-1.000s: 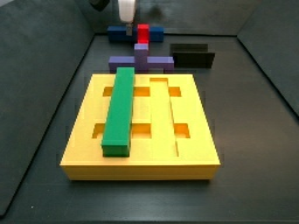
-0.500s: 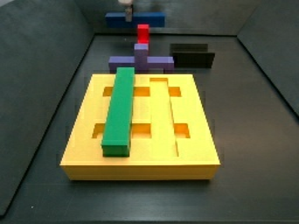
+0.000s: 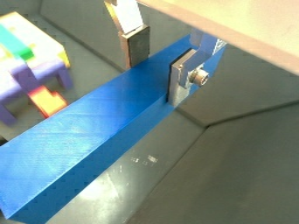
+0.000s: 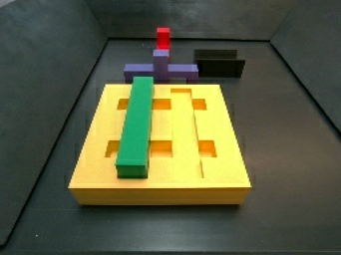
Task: Pick up the blue object. Move up. Move to above the board. Insert the blue object.
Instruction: Move to above the board.
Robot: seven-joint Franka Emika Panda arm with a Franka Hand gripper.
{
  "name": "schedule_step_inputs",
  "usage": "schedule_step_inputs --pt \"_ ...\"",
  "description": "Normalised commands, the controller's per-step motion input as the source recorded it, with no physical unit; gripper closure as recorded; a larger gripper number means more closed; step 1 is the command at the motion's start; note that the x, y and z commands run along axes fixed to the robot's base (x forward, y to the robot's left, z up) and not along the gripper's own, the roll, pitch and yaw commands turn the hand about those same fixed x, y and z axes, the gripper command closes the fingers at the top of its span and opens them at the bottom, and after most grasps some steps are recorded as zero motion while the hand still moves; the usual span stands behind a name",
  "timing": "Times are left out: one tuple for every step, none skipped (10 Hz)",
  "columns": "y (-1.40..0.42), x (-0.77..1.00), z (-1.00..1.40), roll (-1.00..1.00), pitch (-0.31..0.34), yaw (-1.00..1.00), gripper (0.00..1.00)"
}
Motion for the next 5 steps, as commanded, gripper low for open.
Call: schedule_step_inputs --pt "0.00 -0.01 1.40 0.01 0.075 0.00 1.00" --pt "-0.01 0.01 0.63 0.00 0.068 0.00 1.00" --pt "-1.40 0.21 0.14 0.00 0.022 1.00 1.00" --pt "-1.40 0.21 0.11 0.00 0.023 1.00 1.00" --pt "-1.40 0.20 0.11 0.01 0.017 1.00 1.00"
